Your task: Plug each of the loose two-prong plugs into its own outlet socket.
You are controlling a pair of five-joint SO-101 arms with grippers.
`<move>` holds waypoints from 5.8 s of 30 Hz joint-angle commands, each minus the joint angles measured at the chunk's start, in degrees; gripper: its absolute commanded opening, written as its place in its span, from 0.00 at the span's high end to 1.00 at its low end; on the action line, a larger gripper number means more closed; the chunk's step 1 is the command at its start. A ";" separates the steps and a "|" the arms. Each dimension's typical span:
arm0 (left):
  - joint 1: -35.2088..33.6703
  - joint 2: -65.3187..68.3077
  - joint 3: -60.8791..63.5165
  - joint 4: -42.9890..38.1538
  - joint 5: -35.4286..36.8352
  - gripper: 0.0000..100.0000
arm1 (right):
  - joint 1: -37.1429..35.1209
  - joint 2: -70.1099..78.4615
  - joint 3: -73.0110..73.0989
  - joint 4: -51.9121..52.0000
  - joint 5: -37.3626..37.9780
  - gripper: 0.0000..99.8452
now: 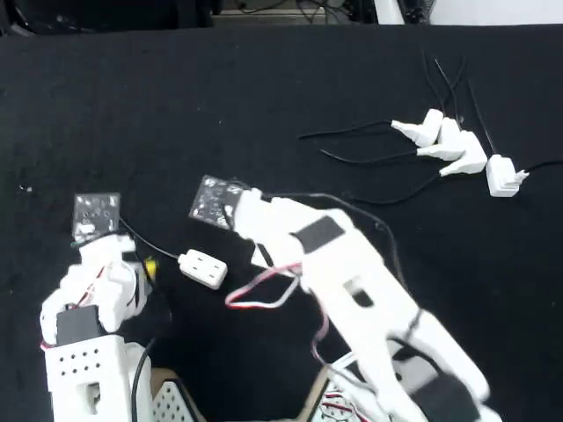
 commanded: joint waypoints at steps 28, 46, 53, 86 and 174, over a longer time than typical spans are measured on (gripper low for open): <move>28.62 0.00 -7.96 -24.09 18.02 0.75 | -6.07 -10.51 4.44 -11.25 -12.75 0.99; 21.32 -0.44 0.31 -28.57 15.30 0.75 | -8.26 -10.68 -3.03 -4.66 -14.59 0.99; 21.32 -0.09 0.48 -27.96 15.30 0.75 | -8.00 -10.68 -5.14 -4.57 -17.76 0.99; 22.20 -0.44 0.31 -23.38 15.38 0.75 | -4.66 -18.42 -3.65 5.80 -17.85 0.99; 14.02 0.00 5.76 -26.99 35.25 0.75 | 3.87 41.27 -20.09 5.98 16.44 0.91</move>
